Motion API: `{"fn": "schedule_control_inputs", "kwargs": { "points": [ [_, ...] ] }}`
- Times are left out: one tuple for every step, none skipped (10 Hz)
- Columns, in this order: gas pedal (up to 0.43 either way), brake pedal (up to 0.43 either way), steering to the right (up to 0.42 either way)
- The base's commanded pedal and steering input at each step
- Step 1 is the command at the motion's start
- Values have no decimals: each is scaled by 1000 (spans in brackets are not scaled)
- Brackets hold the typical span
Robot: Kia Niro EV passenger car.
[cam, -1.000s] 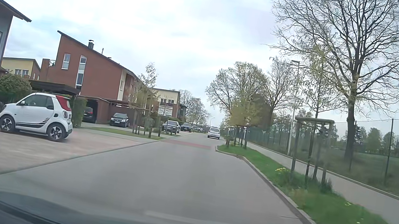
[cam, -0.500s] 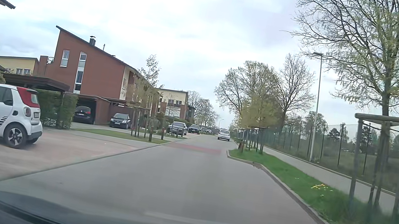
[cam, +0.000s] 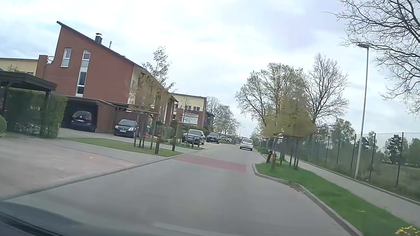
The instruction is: Follow the waypoints while adhering to traffic rules and regulations
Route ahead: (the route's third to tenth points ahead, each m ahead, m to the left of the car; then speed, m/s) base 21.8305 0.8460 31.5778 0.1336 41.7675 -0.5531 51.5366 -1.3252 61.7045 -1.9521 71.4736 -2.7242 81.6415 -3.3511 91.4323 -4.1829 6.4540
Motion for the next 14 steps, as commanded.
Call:
{"fn": "schedule_control_inputs", "kwargs": {
  "points": [
    [138, 0, -31],
    [138, 0, -29],
    [138, 0, -27],
    [138, 0, -22],
    [138, 0, -17],
    [138, 0, -12],
    [138, 0, -6],
    [138, 0, -3],
    [138, 0, -2],
    [138, 0, 4],
    [138, 0, 10],
    [138, 0, 15],
    [138, 0, 21],
    [138, 0, 24]
  ]
}}
